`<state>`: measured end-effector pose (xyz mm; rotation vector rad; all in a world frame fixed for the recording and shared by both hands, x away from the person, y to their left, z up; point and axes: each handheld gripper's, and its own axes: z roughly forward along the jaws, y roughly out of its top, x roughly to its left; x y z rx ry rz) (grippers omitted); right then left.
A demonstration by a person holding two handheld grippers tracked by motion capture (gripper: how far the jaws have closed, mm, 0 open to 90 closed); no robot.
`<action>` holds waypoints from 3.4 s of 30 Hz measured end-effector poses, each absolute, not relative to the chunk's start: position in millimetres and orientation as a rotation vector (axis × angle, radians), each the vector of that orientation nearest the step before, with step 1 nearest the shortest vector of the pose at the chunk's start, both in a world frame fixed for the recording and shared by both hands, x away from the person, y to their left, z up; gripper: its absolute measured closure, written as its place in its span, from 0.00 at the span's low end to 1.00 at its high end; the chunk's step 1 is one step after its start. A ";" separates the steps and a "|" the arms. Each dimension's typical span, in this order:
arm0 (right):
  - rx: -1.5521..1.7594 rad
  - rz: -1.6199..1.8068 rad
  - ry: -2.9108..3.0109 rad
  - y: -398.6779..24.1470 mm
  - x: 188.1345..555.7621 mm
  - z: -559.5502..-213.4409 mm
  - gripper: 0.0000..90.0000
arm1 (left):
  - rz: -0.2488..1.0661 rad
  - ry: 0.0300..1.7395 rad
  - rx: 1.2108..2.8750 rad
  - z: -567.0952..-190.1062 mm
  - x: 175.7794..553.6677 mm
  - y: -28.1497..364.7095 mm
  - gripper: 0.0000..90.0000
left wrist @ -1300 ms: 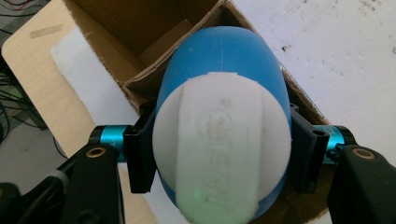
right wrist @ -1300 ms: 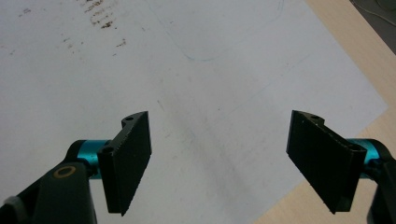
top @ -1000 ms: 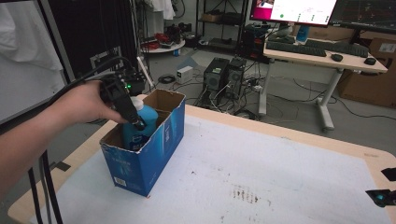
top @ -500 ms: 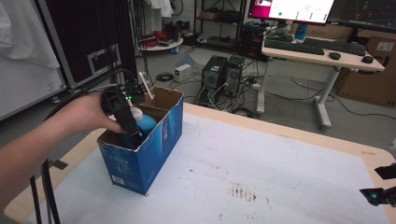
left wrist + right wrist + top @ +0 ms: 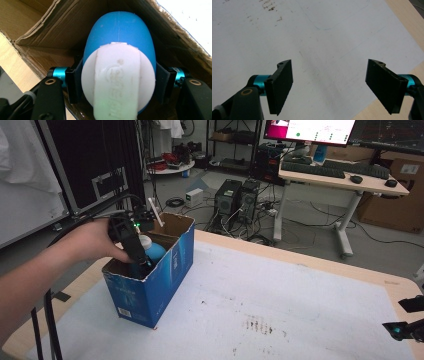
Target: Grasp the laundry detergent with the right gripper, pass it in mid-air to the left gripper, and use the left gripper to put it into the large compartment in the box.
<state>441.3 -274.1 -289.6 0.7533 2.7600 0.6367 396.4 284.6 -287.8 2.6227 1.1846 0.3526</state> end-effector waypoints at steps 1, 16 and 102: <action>0.750 0.637 2.759 -274.3 441.3 -289.6 0.24 | 0.350 1.182 2.625 -287.6 396.5 284.7 0.42; 0.745 0.629 2.756 -276.2 440.6 -289.9 0.24 | 0.348 1.184 2.641 -286.7 398.2 285.2 0.42; 0.659 0.712 2.842 -227.4 397.1 -307.6 0.14 | 0.330 0.493 2.760 -298.6 416.1 85.0 0.23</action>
